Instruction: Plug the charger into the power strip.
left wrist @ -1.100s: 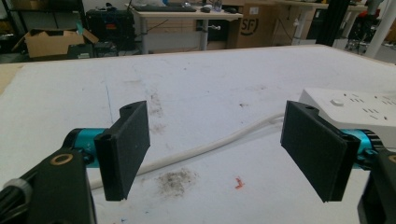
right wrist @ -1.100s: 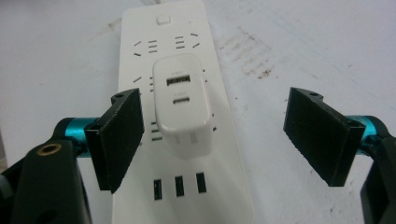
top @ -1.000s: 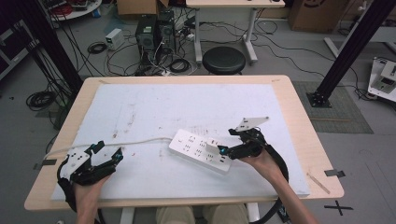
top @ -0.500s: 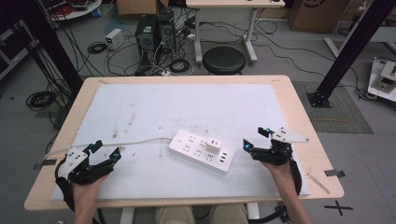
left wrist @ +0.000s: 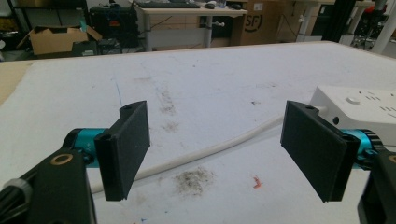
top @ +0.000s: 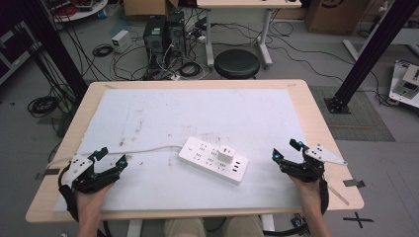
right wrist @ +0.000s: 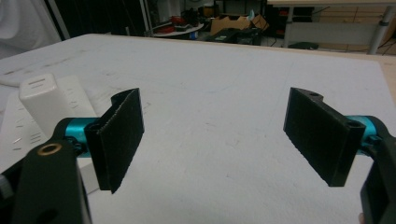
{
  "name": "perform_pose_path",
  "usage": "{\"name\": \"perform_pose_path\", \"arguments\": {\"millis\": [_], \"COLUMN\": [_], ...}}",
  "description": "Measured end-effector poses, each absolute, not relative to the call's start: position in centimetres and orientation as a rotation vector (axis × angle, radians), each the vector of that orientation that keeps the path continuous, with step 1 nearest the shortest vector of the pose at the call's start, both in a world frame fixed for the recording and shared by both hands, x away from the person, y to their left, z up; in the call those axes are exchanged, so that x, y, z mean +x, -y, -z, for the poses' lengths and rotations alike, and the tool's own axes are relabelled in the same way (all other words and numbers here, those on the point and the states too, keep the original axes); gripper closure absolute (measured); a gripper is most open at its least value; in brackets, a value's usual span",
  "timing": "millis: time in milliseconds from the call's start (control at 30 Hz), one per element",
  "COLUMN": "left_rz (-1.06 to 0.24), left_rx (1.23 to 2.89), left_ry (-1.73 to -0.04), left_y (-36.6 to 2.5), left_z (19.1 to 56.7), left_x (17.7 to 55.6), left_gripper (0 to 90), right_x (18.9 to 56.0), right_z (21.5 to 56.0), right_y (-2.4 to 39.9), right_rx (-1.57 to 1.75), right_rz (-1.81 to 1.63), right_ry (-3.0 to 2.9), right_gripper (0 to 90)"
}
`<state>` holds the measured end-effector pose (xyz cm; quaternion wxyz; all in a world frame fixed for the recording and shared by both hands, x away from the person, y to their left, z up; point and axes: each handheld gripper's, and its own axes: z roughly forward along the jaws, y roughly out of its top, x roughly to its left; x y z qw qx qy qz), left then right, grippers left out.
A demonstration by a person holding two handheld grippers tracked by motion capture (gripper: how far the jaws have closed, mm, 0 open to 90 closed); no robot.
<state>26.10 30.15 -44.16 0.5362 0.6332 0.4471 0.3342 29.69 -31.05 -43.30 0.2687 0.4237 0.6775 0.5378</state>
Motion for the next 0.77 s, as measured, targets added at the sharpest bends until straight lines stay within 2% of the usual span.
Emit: {"name": "perform_pose_path", "arguments": {"millis": [667, 767], "left_rz": [-0.801, -0.810], "left_rx": [1.545, 1.547], "left_ry": [-1.091, -1.113], "left_y": [-29.5, -29.7], "left_z": [44.5, 44.5], "left_x": [27.1, 27.4], "left_gripper": [24.0, 24.0], "right_x": [29.8, 30.1], "right_z": [44.2, 44.0], "right_y": [31.6, 31.6], "right_rx": [1.163, 1.184], "right_rz": [-1.460, -1.449], "right_ry": [-1.811, -1.818], "right_gripper": [20.5, 18.4]}}
